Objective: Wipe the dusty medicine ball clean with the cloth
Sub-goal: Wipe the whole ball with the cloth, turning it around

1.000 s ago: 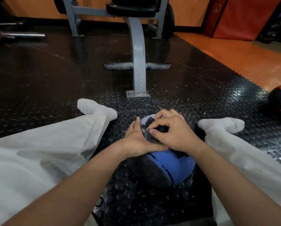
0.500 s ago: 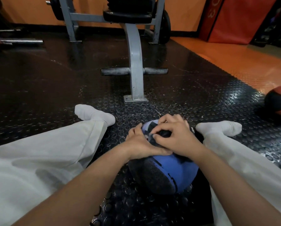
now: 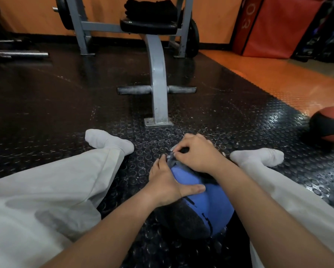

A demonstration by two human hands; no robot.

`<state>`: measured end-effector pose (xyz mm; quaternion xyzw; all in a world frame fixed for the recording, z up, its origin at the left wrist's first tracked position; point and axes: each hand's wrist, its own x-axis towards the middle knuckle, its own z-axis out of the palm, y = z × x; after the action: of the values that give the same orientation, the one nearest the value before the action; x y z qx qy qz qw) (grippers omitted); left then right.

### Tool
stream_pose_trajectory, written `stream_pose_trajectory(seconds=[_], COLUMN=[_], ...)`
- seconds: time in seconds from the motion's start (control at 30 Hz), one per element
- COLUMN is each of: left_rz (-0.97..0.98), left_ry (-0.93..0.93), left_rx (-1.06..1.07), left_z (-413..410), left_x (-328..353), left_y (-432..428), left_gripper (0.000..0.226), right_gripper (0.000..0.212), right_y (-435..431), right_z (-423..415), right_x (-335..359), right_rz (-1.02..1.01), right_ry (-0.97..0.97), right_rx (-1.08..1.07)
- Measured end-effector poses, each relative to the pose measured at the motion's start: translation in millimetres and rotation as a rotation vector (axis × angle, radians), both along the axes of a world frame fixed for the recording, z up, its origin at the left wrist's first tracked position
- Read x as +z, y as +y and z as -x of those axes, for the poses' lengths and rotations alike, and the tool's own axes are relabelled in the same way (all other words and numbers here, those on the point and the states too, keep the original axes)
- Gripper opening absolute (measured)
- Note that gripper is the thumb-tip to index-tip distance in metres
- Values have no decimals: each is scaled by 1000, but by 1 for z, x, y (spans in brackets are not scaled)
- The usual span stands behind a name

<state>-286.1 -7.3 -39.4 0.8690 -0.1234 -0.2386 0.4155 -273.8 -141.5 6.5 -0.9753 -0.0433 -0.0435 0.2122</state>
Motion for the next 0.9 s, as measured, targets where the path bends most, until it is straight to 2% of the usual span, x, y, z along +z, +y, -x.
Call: stream_pose_trajectory(seconds=[0.07, 0.2, 0.37, 0.5, 0.6, 0.77, 0.9], left_rz=[32, 104, 83, 79, 114, 100, 65], left_ry=[13, 55, -31, -127, -103, -45, -100], left_rx=[12, 65, 49, 76, 77, 51, 23], left_z=[1, -3, -2, 0, -10, -14, -10], left_x=[-1, -4, -8, -17, -30, -15, -17], left_y=[5, 9, -1, -9, -7, 2, -1], left_gripper=[144, 143, 141, 144, 139, 158, 149], right_gripper=[15, 9, 9, 16, 22, 14, 12], right_y=[6, -11, -12, 14, 23, 5, -4], right_z=[1, 30, 33, -3, -14, 20, 34], right_x=[8, 16, 10, 8, 8, 16, 14], right_rz=[83, 38, 61, 126, 178, 145, 78], right_ry=[50, 21, -29, 102, 141, 92, 49], right_rx=[58, 122, 63, 53, 71, 146, 133])
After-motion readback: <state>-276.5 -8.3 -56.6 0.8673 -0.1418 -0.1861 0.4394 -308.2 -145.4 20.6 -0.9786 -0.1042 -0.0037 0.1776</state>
